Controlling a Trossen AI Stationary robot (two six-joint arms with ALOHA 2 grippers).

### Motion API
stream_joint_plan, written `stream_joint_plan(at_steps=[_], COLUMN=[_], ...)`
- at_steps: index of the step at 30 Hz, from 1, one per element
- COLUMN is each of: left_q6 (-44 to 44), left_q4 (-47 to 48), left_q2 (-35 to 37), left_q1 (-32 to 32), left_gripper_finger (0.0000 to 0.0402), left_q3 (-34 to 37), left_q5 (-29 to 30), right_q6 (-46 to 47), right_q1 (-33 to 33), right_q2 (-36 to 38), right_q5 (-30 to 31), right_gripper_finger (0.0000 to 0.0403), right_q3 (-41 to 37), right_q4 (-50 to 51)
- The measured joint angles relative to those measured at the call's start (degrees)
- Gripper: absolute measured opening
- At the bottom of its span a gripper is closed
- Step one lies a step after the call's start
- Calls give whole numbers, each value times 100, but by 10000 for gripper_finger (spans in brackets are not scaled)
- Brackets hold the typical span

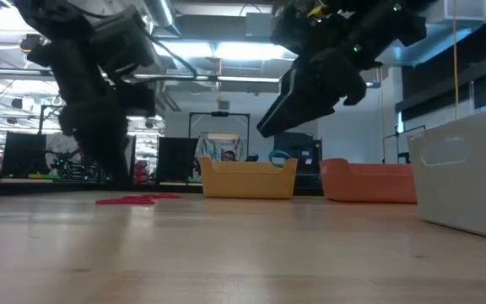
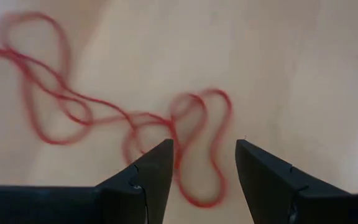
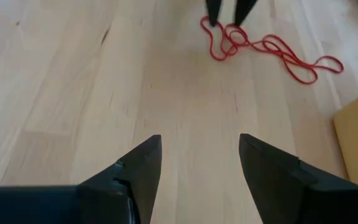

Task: Sort rubber bands into baskets
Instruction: Put the red rubber band into the orange bin

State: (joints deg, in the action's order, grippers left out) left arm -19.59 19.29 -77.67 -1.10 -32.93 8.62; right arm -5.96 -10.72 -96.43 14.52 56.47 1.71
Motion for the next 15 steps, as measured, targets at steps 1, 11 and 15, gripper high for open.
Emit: stream_joint_plan(at_steps=[1,11,15], left_q6=[0,134,221], left_q4=[-20,-80,-94], left_q2=[-69,-627,-686], left_q1=[-2,-44,-46], left_gripper_finger=[170,170,147], left_q3=[0,-17,-24], left_q5=[-179,-115,-150], right_q6=[-5,-37,-38], right_q1=[0,0,0], right_q2=[-8,-10,-10], right_q5=[0,3,3], right_gripper_finger=[214,214,214], right_q3=[0,0,0], right_q4=[-14,-68,-94])
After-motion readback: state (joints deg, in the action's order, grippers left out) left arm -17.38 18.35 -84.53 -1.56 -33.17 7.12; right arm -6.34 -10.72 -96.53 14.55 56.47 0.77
